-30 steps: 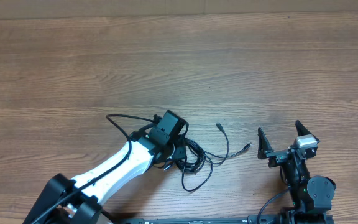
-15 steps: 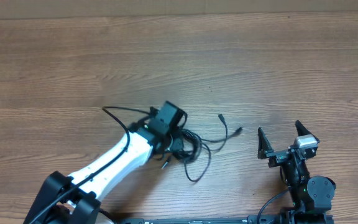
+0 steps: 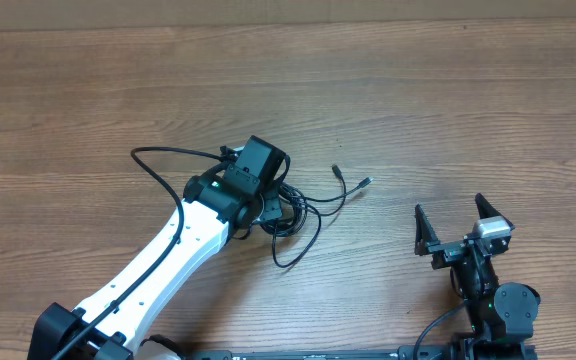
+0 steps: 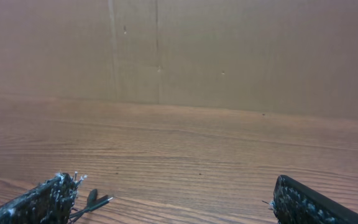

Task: Untangle cables

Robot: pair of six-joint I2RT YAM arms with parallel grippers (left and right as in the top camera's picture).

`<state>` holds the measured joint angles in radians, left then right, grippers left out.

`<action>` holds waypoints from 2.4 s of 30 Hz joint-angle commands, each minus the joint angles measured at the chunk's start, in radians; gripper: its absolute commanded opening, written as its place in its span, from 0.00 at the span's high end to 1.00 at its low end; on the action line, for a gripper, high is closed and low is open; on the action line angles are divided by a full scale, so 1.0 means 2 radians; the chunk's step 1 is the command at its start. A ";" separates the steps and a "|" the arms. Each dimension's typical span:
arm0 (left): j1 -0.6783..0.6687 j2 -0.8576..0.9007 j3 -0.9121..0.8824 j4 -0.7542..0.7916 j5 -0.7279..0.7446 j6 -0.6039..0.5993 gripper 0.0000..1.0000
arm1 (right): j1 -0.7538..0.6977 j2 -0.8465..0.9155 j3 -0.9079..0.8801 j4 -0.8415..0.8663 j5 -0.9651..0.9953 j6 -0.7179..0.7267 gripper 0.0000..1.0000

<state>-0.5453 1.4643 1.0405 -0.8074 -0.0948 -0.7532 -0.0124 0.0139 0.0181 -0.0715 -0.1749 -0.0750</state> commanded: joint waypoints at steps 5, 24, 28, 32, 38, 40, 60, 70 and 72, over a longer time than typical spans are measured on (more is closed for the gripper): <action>0.001 -0.008 0.011 -0.029 0.005 -0.226 0.96 | 0.000 -0.006 -0.005 0.002 0.005 -0.001 0.00; 0.008 0.037 0.012 0.050 0.031 0.107 0.00 | 0.000 -0.006 -0.005 0.002 0.005 -0.001 0.00; 0.014 0.040 0.012 0.063 0.003 0.182 0.07 | 0.000 -0.006 -0.005 0.002 0.005 -0.001 0.00; 0.016 0.062 0.012 0.065 0.005 0.154 0.22 | 0.000 -0.006 -0.005 0.002 0.005 -0.001 0.00; 0.014 0.145 0.011 0.067 0.061 0.093 0.36 | 0.000 -0.006 -0.005 0.002 0.005 -0.001 0.00; 0.014 0.166 0.011 0.072 0.076 0.072 0.41 | 0.000 -0.006 -0.005 0.002 0.005 -0.001 0.00; 0.017 0.142 0.040 0.064 0.083 0.018 0.96 | 0.000 -0.006 -0.005 0.002 0.005 -0.001 0.00; 0.017 0.093 0.042 0.037 0.089 -0.116 0.96 | 0.000 -0.006 -0.005 0.002 0.005 -0.001 0.00; 0.017 0.086 0.042 0.024 0.101 -0.186 0.96 | 0.000 -0.006 -0.005 0.002 0.005 -0.001 0.00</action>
<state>-0.5144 1.6836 1.0996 -0.7361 0.0696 -0.8680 -0.0124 0.0139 0.0181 -0.0719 -0.1753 -0.0750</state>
